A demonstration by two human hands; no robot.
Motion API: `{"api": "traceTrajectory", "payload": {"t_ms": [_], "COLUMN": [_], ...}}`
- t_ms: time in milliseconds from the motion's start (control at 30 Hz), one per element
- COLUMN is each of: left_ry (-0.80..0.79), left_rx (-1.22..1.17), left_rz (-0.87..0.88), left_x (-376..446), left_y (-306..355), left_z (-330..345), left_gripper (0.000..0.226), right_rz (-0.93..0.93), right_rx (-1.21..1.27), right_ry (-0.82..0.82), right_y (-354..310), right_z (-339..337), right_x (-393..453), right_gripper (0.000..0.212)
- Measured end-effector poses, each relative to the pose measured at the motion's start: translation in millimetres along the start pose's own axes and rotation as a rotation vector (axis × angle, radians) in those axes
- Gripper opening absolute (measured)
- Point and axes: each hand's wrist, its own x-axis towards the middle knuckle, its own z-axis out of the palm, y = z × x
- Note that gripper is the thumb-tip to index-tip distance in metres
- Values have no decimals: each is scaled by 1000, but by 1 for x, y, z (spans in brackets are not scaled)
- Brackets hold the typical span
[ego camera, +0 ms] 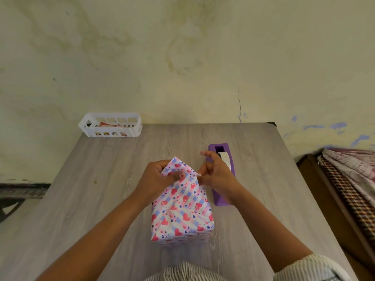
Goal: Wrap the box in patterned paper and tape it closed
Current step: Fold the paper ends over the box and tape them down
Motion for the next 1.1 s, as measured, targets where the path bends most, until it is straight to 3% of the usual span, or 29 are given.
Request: {"api": "traceTrajectory", "payload": {"t_ms": [200,333,500,700,1100], "left_ry": [-7,6,-33,-61,-54], "left_rx": [81,117,103,87,124], "left_rz": [11,30,9,-12,19], "left_x": [-1,-2,-3,-2,1], "left_y": [0,-2,-2,-4,-5], "left_z": [1,0,1,2,6], "left_gripper": [18,23,19,20,21], "right_rz": [-112,-38,25,-38,-203], "right_rx": [-158,-6,125,-89,-342], "right_ry": [59,-39,-52,-20,109], "right_y": [-2,-8,-11,-14,-11], "right_z": [-2,-12,-15,-6,3], "right_x": [-11,-18,-19,-15,-18], "right_gripper": [74,66,67,75,70]}}
